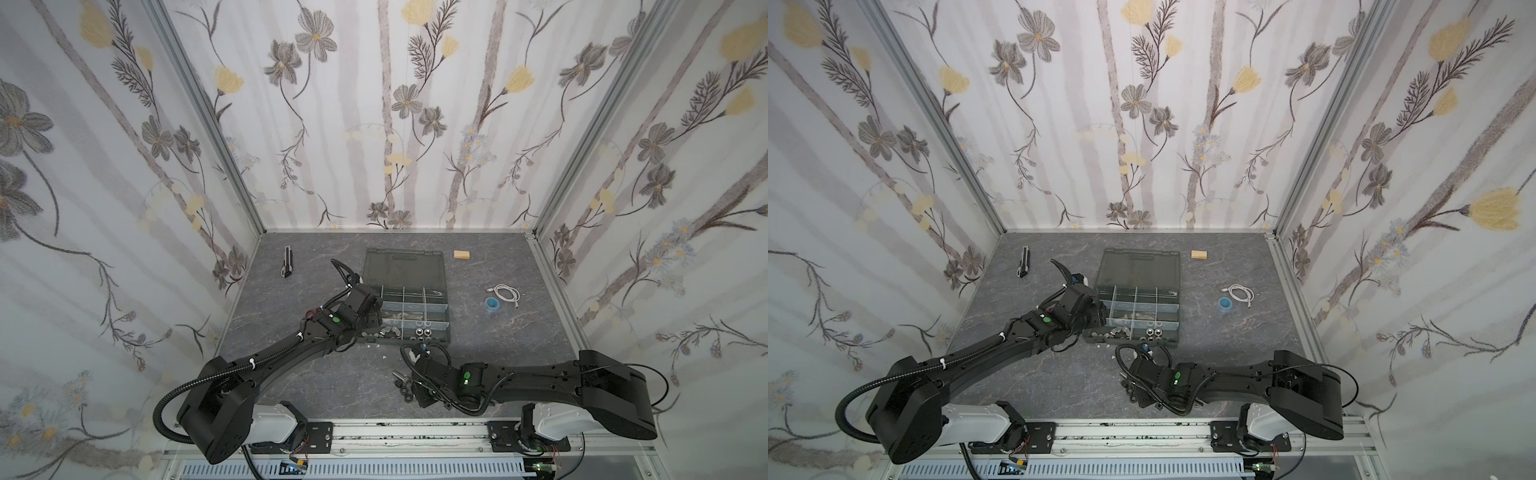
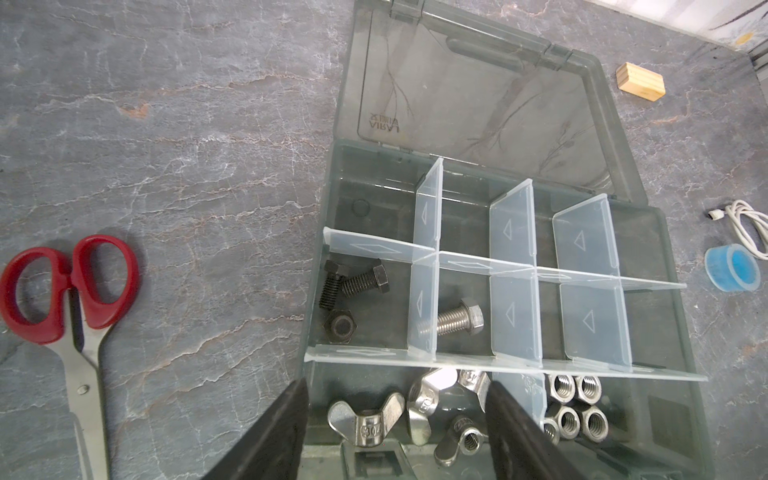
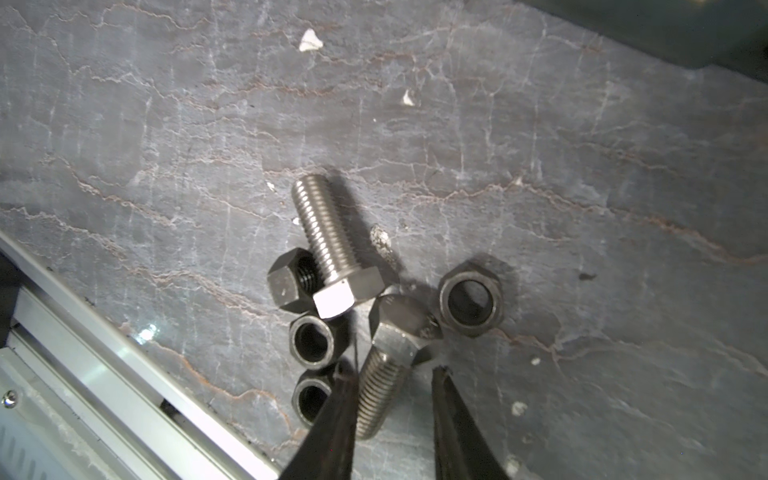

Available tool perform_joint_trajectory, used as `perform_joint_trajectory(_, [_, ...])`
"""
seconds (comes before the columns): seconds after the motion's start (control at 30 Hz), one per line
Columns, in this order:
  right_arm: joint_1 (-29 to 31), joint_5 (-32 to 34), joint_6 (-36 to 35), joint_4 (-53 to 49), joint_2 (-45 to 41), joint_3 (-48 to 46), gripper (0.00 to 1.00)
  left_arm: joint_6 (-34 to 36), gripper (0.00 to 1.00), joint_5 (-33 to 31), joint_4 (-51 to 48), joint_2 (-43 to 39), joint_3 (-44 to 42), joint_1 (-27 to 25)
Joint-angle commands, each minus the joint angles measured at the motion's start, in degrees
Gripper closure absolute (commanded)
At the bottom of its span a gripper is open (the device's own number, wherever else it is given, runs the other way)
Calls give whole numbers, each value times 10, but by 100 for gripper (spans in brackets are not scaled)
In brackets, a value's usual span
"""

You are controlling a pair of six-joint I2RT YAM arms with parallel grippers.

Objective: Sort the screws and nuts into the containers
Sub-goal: 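Close the right gripper on a silver bolt in the pile, then carry the silver bolt with the right gripper over the box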

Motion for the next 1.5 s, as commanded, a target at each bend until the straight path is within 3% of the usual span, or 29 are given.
perform_joint_trajectory(0.0, [-1, 21, 9, -10, 8, 8, 68, -4, 30, -8, 12, -2, -2, 2])
perform_joint_trajectory(0.5, [-2, 41, -4, -39, 46, 28, 74, -7, 30, -3, 18, -12, -17, 5])
perform_joint_trajectory(0.67, [0, 37, -11, -35, 56, 32, 81, -9, 30, -7, 19, -21, -26, 6])
perform_joint_trajectory(1.03, [0, 49, -17, -39, -10, 30, 85, -6, 30, -3, 21, -36, -31, 10])
perform_joint_trajectory(1.27, [-61, 79, -92, -52, -57, 76, 85, -12, 30, 2, 22, -37, -34, 11])
perform_joint_trajectory(1.47, [-157, 79, -207, -39, -19, 187, 85, -21, 30, 6, 23, -57, -42, 12])
